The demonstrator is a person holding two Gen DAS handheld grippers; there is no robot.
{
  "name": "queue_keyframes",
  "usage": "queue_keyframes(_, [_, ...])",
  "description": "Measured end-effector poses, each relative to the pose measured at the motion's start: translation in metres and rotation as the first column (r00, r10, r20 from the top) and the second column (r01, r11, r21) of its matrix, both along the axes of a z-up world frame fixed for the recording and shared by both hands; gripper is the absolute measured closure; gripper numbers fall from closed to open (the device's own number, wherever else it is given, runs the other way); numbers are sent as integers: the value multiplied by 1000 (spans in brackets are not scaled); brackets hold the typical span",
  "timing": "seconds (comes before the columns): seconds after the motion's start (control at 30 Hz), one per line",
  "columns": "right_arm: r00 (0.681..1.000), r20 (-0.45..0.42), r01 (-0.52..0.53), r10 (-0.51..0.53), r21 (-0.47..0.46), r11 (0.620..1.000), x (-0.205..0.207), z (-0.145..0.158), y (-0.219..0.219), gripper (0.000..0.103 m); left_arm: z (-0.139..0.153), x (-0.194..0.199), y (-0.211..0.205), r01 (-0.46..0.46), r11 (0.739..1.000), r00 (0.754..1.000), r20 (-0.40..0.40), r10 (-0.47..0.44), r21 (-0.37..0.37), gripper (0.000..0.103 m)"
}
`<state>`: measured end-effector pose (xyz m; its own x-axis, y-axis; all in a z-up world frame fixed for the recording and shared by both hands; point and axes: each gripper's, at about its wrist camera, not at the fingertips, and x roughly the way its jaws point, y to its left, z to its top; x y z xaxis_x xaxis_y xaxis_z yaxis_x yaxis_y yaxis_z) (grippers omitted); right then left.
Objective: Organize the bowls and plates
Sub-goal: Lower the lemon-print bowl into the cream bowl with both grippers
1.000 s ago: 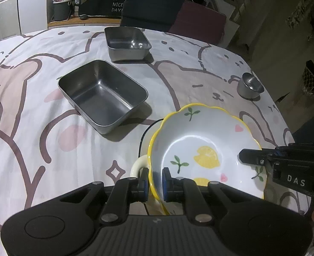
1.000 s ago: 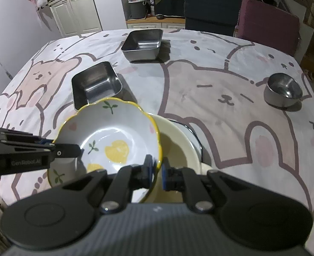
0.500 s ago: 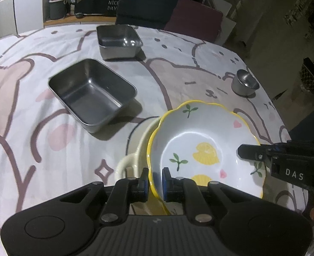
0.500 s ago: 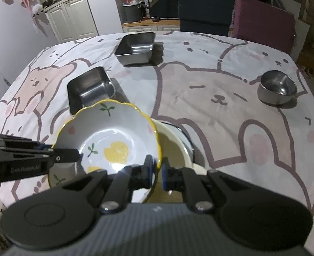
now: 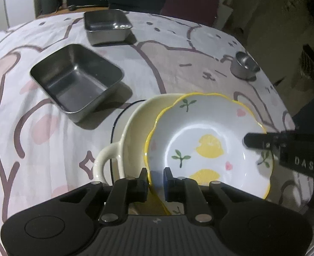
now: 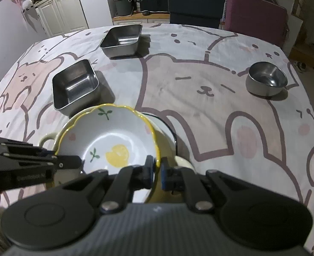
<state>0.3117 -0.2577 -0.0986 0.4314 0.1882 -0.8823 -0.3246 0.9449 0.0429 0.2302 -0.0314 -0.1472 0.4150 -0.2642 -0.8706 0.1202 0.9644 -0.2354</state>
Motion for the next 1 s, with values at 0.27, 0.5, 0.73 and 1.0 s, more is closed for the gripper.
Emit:
queue_keyframes(0.27, [1000, -11, 6, -6, -10, 1000, 3, -4, -2, 96, -2, 1, -5, 25, 999, 1000, -7, -25, 24, 86])
queue_keyframes(0.5, [1000, -7, 1, -1, -8, 1000, 1, -3, 1, 97, -3, 3, -5, 25, 999, 1000, -18, -24, 29, 86])
queue_keyframes(0.73, [1000, -6, -5, 5, -5, 1000, 1, -3, 2, 97, 0, 3, 1, 17, 1000, 999, -29, -17, 4, 85])
queue_keyframes(1.0, [1000, -4, -6, 6, 1, 1000, 2, -3, 2, 97, 12, -3, 9, 11, 1000, 1000, -10, -11, -24, 77])
